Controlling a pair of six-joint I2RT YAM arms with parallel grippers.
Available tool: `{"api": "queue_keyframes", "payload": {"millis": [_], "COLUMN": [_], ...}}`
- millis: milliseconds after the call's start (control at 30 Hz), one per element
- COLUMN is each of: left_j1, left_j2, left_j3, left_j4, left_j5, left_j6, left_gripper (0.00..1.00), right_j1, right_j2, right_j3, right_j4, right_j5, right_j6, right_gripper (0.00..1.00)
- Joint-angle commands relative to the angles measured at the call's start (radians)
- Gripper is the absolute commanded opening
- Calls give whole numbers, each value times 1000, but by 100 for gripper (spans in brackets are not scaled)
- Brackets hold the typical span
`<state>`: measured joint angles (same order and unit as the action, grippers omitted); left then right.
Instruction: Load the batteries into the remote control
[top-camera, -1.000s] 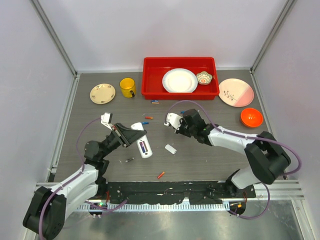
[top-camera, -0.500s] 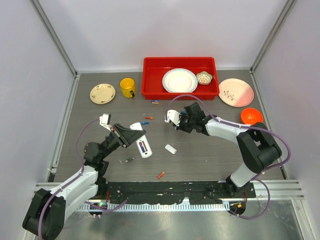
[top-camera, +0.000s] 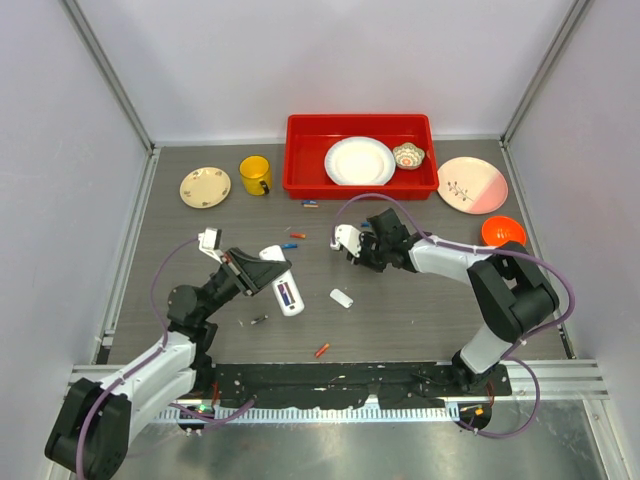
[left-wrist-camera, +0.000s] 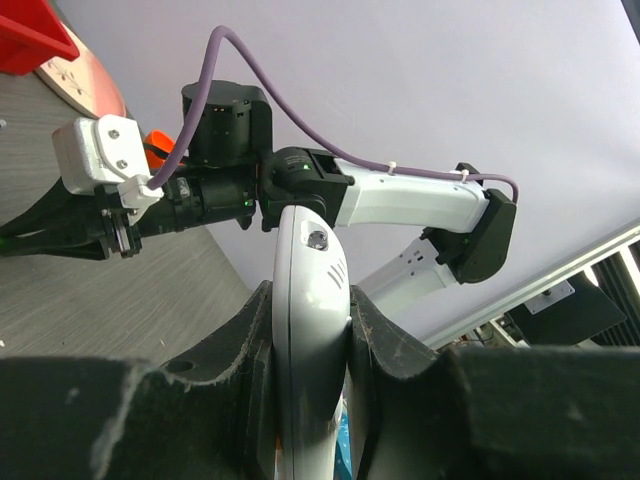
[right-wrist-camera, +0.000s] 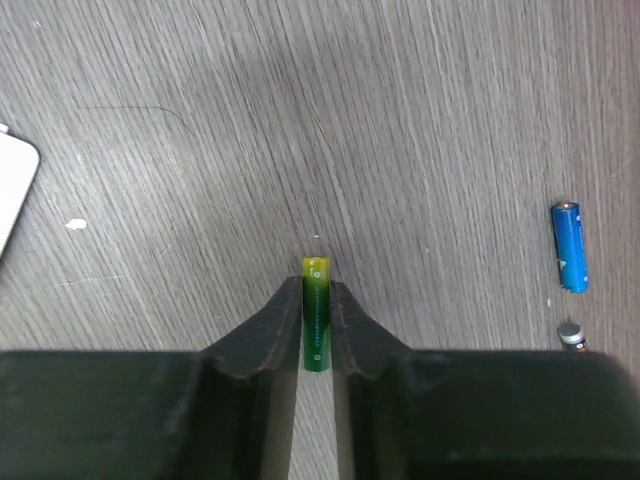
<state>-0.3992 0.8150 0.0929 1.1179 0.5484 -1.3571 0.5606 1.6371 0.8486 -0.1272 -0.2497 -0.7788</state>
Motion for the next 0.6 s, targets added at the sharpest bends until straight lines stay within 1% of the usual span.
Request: {"api": "queue_keyframes", "payload": {"millis": [0, 33, 67, 100, 200, 233, 333, 367, 400, 433, 467, 500, 533, 567], "left_j1": [-4, -4, -3, -4, -4, -4, -4, -4, -3, -3, -4, -4, -4, -4], "left_j2": [-27, -33, -37, -40, -53, -56, -63, -65, -65, -63, -66, -68, -68, -73], "left_j3": [-1, -2, -4, -4, -5, -7, -10, -10, -9, -9, -10, -10, -12, -15], "left_j4": [59, 56, 51, 45, 31, 28, 16, 14, 13, 11, 10, 5, 2, -3], "left_j5": [-8, -10, -13, -13, -16, -18, -24, -25, -27, -27, -27, -27, -30, -33], "left_j6": [19, 19, 18, 21, 23, 23, 23, 24, 24, 23, 24, 24, 24, 23], "left_gripper": [0, 0, 0, 0, 0, 0, 0, 0, 0, 0, 0, 0, 0, 0], "right_j1": [-4, -4, -4, -4, -4, -4, -4, -4, -4, -4, -2, -4, -5, -14], "right_j2": [-8, -11, -13, -14, -32, -39, -88, -101, -121, -126, -126, -122, -120, -114], "right_j3": [12, 13, 12, 10, 7, 7, 23, 41, 58, 79, 134, 156, 173, 199], "right_j4": [46, 49, 58, 60, 75, 86, 153, 199, 213, 213, 184, 172, 158, 134], "right_j5": [30, 35, 46, 49, 67, 70, 114, 131, 156, 221, 246, 288, 303, 297], "right_j6": [58, 59, 67, 72, 85, 113, 182, 282, 346, 408, 559, 625, 709, 881], "right_gripper": [42, 52, 59, 74, 82, 84, 86, 86, 86, 87, 87, 86, 82, 75]}}
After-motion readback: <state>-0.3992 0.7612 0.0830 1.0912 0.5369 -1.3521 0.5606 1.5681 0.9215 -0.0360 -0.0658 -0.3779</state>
